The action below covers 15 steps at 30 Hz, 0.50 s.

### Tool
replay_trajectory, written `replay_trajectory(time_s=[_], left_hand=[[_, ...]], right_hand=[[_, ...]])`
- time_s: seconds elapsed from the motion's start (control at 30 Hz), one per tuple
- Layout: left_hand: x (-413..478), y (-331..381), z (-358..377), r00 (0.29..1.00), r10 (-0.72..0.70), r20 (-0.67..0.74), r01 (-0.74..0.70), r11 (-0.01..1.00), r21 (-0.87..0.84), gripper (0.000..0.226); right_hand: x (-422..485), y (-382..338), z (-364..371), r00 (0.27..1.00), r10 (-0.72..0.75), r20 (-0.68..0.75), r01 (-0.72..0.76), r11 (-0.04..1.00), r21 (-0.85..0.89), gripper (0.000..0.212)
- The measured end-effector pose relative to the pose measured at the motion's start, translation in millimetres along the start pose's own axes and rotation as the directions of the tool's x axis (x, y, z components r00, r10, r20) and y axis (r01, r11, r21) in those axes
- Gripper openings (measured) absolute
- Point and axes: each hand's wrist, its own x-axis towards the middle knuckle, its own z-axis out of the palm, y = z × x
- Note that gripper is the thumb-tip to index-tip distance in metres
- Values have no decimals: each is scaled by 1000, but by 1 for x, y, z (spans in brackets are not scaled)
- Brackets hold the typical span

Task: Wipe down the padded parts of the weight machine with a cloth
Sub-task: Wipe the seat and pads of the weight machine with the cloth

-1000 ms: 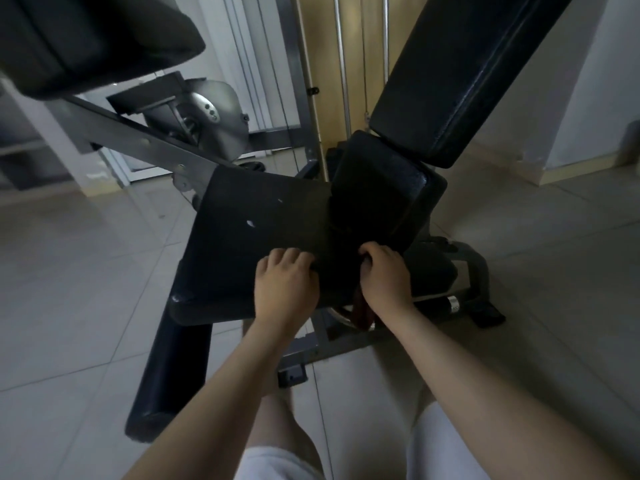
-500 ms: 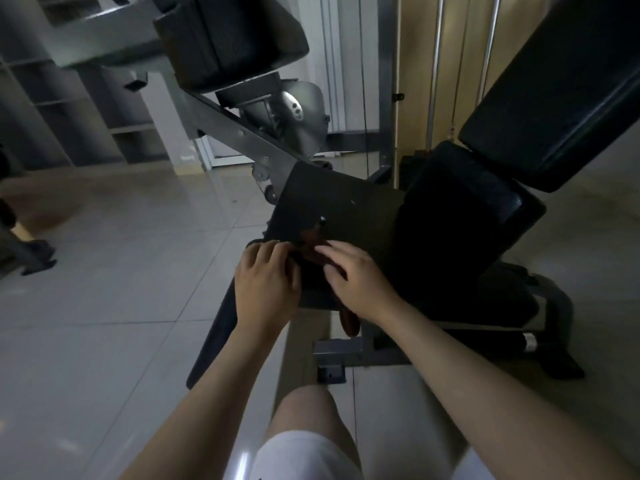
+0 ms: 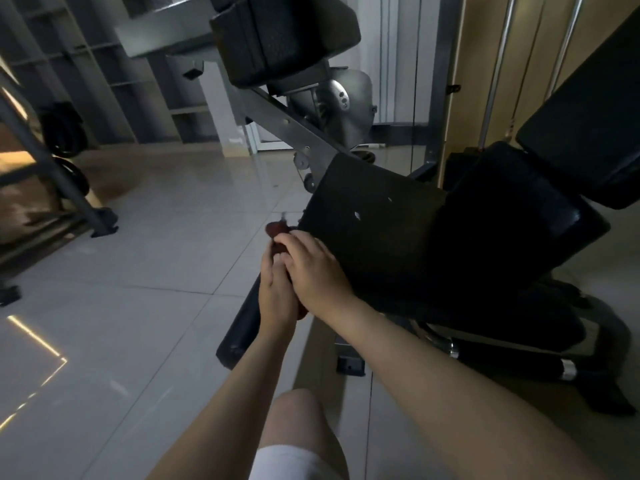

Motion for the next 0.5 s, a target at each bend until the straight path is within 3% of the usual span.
replay_trajectory(time_s=[0.1,0.23,0.33,0.5], left_hand=[[-5,-6,3,1000,-14,-3,14,1000,-5,43],[-7,-1,7,1000,18,-23,-16,998,65,39],[-8,3,9,997,60,-43,-55,992,115,37],[2,1,4,992,119,-50,-99,951,294,36]], right_hand=[[-13,21,-13,997,-45,54,49,996,-73,32],[-40,61,-35,977,171,-129,-187,974,-124,28],[-42,62,-38,949,284,-135,-296,952,-79,31],[-10,22,-21,993,48,107,-57,995,87,39]])
